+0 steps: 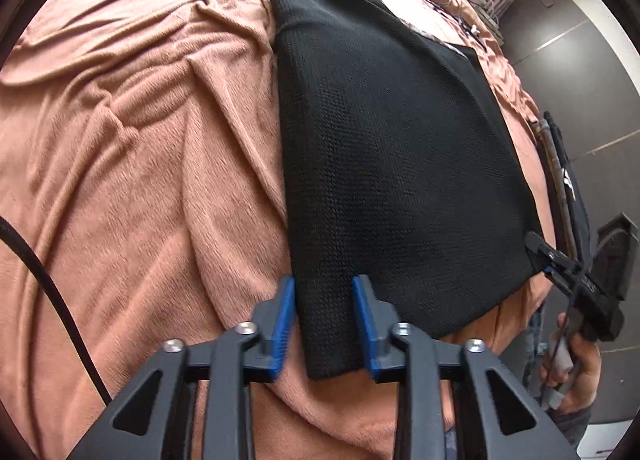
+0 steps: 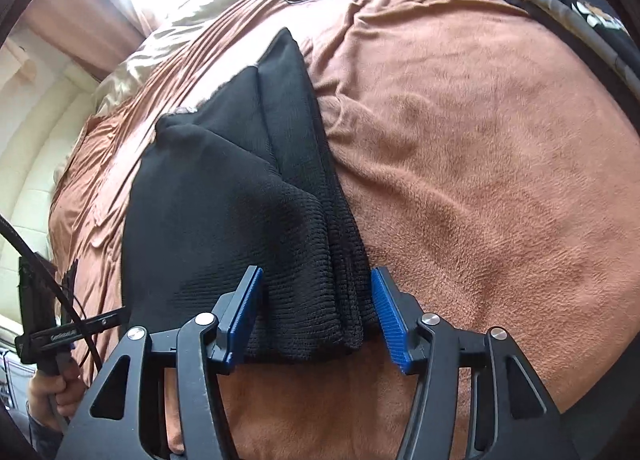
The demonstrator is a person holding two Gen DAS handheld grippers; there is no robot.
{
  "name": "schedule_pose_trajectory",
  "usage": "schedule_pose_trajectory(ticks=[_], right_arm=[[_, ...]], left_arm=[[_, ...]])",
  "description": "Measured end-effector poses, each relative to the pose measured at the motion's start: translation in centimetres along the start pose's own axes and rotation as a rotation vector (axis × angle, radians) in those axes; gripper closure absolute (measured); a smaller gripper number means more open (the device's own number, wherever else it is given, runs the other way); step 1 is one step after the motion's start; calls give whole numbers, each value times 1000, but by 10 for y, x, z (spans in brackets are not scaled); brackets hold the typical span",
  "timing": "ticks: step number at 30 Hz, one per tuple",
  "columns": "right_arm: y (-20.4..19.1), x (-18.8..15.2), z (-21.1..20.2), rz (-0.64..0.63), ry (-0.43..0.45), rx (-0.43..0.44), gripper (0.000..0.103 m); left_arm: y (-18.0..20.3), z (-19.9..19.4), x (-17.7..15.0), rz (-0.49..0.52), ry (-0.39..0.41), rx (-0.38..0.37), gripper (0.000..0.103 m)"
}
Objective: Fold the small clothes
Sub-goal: 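Pinch the folded edge with the left gripper while the right gripper holds it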
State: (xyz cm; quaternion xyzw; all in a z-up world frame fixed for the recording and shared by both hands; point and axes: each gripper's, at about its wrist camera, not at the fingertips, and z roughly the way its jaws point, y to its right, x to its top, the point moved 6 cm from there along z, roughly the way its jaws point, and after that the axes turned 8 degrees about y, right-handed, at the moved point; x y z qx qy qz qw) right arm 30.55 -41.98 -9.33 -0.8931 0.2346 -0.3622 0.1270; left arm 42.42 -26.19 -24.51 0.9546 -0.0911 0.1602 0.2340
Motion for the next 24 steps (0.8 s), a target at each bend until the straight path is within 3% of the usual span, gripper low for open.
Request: schedule_pose_trajectory(ticks=[4,8,24], right_arm=[[1,-3,1,9,2,-5,78],[-1,-5,-7,33,3,14,90],[-38,-46,-15,-36,-64,104,92]], left_arm=[[-1,-4,-3,15,10,-5,92],[0,-23,-1,54,46,2,95],[-33,-86,-39,32,102,24,96]])
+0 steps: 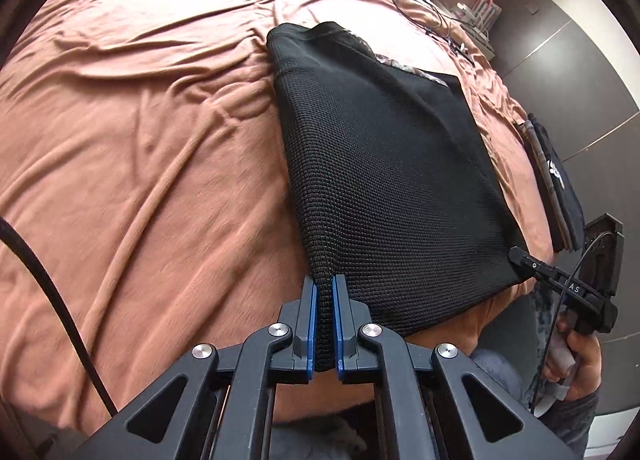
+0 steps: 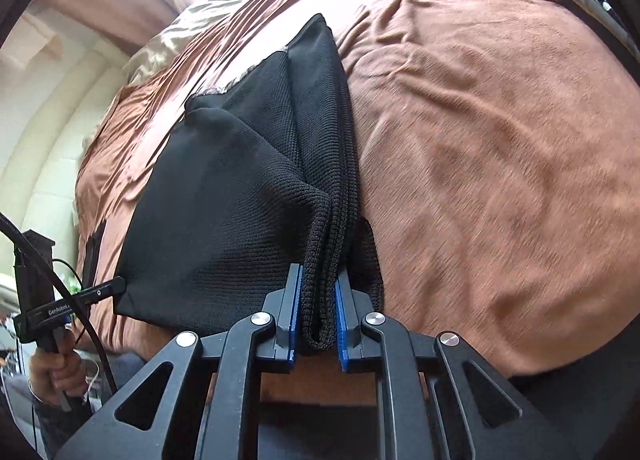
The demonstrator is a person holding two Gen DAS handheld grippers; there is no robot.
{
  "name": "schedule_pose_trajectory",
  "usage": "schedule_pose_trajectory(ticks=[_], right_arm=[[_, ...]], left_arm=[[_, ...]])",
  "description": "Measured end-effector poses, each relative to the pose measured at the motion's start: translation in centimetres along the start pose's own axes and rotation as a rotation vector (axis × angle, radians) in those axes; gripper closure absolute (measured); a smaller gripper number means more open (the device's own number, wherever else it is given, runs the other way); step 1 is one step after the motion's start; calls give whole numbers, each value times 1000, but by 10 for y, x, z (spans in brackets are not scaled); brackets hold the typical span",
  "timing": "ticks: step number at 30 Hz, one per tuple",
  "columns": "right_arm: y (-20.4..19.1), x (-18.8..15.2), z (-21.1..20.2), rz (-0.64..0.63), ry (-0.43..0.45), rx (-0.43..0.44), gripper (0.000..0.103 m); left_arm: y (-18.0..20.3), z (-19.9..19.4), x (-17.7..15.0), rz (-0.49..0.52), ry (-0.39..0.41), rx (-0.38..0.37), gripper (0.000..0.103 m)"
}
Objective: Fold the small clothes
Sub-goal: 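Pinch the folded edge with the left gripper while the right gripper holds it, then open both grippers and lift them off the folded shirt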
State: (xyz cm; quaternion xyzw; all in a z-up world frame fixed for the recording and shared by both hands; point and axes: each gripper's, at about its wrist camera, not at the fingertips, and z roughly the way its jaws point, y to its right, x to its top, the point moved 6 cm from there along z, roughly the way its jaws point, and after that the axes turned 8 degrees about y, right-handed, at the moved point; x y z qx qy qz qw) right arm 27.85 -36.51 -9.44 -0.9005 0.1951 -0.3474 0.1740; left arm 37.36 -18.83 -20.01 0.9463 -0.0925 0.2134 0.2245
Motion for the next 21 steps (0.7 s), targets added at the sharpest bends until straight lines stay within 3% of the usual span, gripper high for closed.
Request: schedule_pose_trajectory(ticks=[9,12,14,15,17,21], right_arm=[[-13,-13,-3,-56,-47,20,92],[-15,-6,-8,-87,-45,1,87],[-17,4,-10,-117,-21,-31,67],[-16,12,-12,-120,-3,-35,63],[-17,25,-14,-115,13,-25,61],[-20,51,-8,-102,42,7,61]], left_arm=[[-6,-17,-28,1,3,17,96],[-6,-14,-30,33,-13,55,94],[-7,-8,-26,35,-26,71,88],[-8,-7,-24,24,-24,60,85],[-11,-5,-15,2,-6,59,69],[-20,-4,1,-24,27,48,64]])
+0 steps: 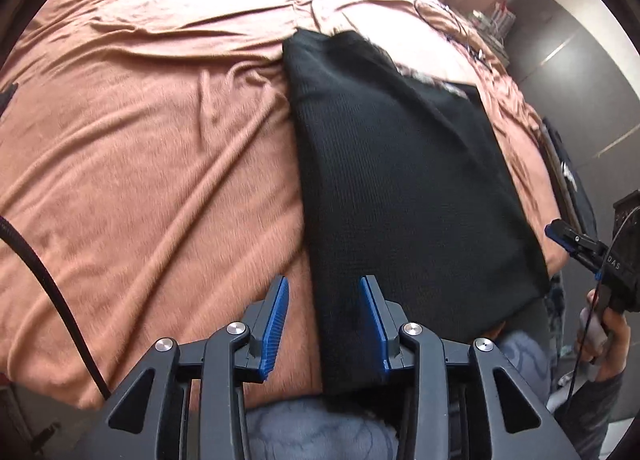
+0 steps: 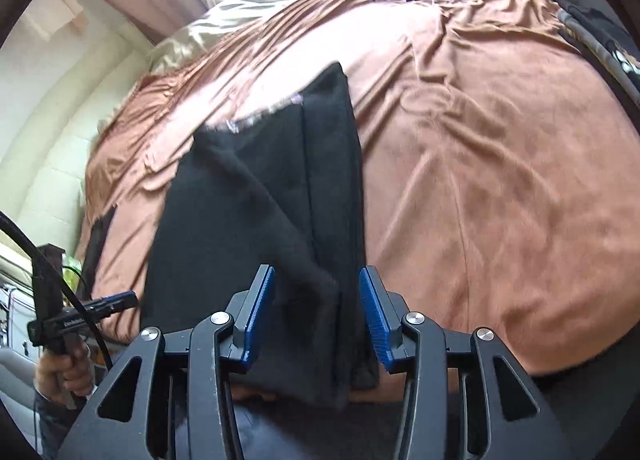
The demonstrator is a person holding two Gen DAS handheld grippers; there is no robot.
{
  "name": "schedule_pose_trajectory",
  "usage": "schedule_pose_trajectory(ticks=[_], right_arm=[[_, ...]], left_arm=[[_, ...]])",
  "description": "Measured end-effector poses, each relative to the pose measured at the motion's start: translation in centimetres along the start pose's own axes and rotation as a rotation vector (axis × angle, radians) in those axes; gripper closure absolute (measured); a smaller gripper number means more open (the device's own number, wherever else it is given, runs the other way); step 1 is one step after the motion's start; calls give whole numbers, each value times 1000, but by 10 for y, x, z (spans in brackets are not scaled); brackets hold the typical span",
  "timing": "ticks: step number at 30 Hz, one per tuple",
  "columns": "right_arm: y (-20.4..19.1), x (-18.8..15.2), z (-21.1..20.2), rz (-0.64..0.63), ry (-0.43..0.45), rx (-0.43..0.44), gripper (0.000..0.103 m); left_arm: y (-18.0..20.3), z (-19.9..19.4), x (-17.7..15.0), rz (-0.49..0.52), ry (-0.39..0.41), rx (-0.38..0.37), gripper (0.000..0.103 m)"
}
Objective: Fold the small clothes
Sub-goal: 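Open both grippers and lift them off the folded shirt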
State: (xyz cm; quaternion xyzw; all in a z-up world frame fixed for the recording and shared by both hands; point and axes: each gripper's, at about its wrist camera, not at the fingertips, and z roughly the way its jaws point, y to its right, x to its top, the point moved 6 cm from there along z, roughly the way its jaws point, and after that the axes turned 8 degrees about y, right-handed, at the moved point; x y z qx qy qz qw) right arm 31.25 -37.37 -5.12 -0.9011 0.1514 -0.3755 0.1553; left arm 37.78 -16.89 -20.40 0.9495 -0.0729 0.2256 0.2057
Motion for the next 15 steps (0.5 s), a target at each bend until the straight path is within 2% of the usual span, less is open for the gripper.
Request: schedule_pose_trajectory(ticks=[8,15], right_arm=[[-6,42,47,-33,-29,78,61],[-12,65,105,-41,-83,77,61]], left_arm=[[-9,17,38,-39,30,-16,64],[-20,34,67,-66,30,-15,64]])
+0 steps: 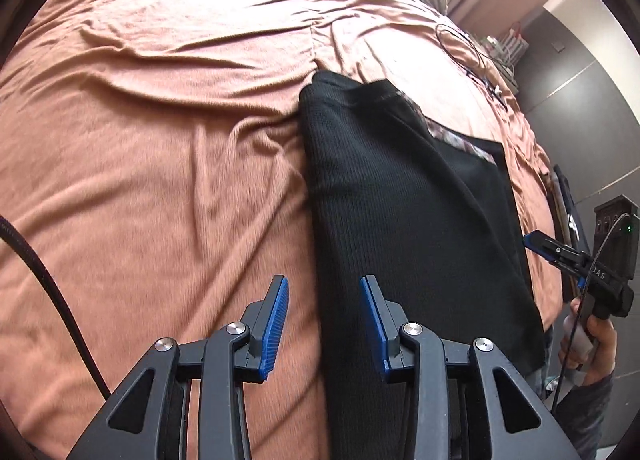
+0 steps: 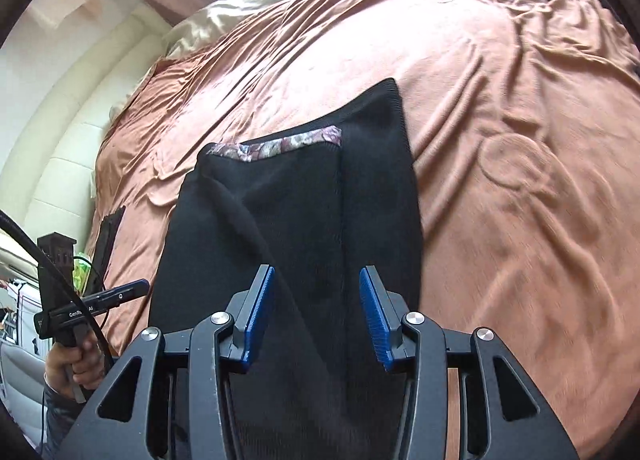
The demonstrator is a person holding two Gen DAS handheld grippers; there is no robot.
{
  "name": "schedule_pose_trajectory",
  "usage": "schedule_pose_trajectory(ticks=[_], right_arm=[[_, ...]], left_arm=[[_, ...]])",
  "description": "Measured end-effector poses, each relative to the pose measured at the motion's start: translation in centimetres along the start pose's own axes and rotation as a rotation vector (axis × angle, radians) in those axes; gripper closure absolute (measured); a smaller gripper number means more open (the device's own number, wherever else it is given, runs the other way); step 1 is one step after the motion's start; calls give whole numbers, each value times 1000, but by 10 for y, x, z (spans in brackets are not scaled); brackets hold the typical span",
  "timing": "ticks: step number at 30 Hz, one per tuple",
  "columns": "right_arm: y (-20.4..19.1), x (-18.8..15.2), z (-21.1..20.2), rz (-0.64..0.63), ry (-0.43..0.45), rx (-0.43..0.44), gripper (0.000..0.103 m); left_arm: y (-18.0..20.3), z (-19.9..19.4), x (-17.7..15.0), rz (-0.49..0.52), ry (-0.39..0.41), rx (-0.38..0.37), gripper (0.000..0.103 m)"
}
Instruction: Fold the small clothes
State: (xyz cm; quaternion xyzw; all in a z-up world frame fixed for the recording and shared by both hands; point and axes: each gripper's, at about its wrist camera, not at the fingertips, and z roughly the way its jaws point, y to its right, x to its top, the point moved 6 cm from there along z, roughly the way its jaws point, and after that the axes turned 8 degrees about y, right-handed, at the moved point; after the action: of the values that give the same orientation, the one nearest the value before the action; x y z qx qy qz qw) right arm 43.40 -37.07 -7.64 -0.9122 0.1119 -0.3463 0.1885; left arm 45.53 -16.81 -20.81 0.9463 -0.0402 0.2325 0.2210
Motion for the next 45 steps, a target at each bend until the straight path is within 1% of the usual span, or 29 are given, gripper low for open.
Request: schedule_pose_trajectory(ticks=[4,8,12,16,18,19,20,21,23,25,30,33,34,36,37,38,40,45], right_arm=[[-5,15,26,5,-17,12,61],[-5,24,42,10,-28,19,61],[-6,34,57,6,-37,31,67],[-4,42,69,1,-42,27,76],[-3,47,74,4,-40,24,85],[-2,48,75,0,-39,17,93],[-2,50,76,-2,-35,15,99],[-2,51,76,-6,-27,22,101],[-5,50,70,-33,-4,25,102],[-6,48,63,-59,14,9,102],[-1,42,57,-61,15,-37,101],[-1,40,56,-47,-4,-44,98],[-2,41,52,-50,6,-50,94],[-1,45,41,-61,28,-61,78],[0,46,36,-61,36,-49,59],[0,47,30,-59,49,-31,45],[4,47,19,-63,74,-17,43],[28,41,15,-17,47,16,43]], left_arm=[[-2,11,14,-3,-8,0,64],[-3,23,28,-3,-14,1,64],[-4,32,41,-5,-15,0,64],[-4,40,53,-2,-12,0,64],[-4,42,57,2,-11,3,64],[-3,43,59,2,-11,2,64],[-3,44,61,4,-11,1,64],[-1,45,62,8,-12,0,64],[1,47,65,18,-10,0,64],[3,48,67,27,-7,-3,64],[4,54,71,21,-9,-4,64],[2,56,71,10,-10,-7,64],[1,57,72,6,-10,-7,64],[-1,59,73,-2,-11,-8,64],[-2,59,74,-6,-11,-11,64],[-2,61,75,-9,-12,-14,64],[-4,64,76,-18,-14,-19,64],[-5,70,76,-35,-18,-35,64]])
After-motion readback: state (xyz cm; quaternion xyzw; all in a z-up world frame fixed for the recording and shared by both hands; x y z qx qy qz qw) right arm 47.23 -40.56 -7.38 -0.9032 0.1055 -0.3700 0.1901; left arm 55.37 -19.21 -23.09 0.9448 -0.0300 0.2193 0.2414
